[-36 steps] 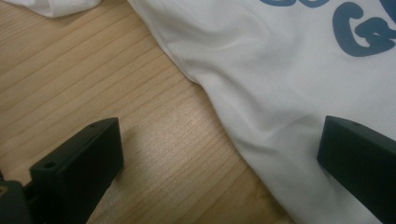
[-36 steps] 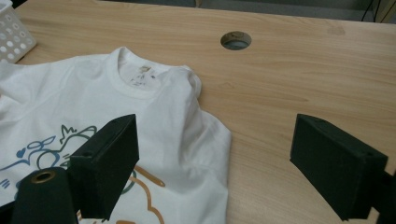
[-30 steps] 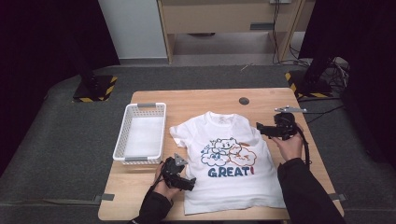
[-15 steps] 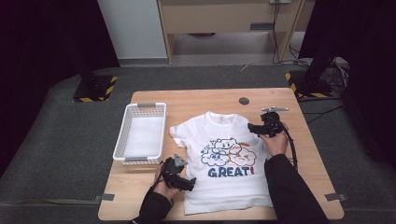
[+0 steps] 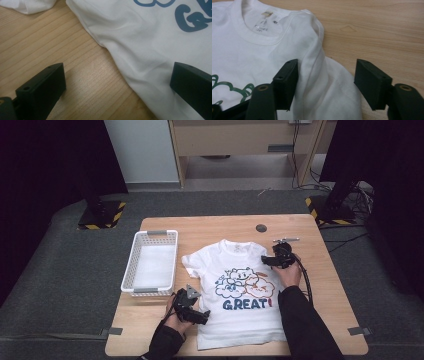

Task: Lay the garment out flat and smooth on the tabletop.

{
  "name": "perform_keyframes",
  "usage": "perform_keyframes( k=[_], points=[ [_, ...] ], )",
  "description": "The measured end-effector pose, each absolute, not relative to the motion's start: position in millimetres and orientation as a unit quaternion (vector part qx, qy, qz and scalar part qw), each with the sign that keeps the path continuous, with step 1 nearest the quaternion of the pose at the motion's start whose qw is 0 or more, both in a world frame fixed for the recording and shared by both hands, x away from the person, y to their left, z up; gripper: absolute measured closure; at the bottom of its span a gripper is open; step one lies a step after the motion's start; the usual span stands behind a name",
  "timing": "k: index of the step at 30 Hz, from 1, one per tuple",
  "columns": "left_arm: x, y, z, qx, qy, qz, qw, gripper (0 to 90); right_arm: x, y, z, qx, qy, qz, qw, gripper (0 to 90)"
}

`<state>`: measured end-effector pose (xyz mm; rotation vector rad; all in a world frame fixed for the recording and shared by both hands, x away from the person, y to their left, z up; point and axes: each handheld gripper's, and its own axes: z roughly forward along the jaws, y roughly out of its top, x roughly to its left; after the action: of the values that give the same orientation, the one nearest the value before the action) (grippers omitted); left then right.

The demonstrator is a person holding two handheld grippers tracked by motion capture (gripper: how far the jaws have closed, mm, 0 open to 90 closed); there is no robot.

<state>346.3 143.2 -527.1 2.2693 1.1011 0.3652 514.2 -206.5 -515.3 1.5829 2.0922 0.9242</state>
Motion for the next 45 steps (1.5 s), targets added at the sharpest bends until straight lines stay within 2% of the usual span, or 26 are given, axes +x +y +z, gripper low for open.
perform_keyframes(
  k=[9,13,15,23,30,42,45],
  points=[
    [346.2,143.4,-527.3,0.851,0.413,0.137,0.293,0.0,514.5,-201.0,-521.9,0.553,0.751,0.323,0.161,64.6],
    [346.1,143.4,-527.3,0.851,0.413,0.137,0.293,0.0,512.6,-198.2,-520.4,0.545,0.754,0.325,0.168,79.3],
    [346.1,143.4,-527.3,0.851,0.413,0.138,0.294,0.0,511.0,-196.7,-517.9,0.541,0.755,0.328,0.174,82.3],
    [346.0,143.5,-527.4,0.851,0.413,0.138,0.294,0.0,497.8,-187.8,-496.8,0.513,0.754,0.359,0.2,83.3],
    [345.9,143.3,-527.5,0.85,0.413,0.138,0.294,0.0,478.3,-157.6,-490.4,0.459,0.782,0.37,0.202,83.0],
    [346.0,143.3,-527.5,0.851,0.413,0.138,0.294,0.0,454.8,-111.3,-513.7,0.403,0.825,0.363,0.16,75.6],
    [346.0,143.3,-527.5,0.851,0.413,0.138,0.294,0.0,453.2,-107.2,-520.5,0.401,0.83,0.358,0.151,70.2]
  ],
)
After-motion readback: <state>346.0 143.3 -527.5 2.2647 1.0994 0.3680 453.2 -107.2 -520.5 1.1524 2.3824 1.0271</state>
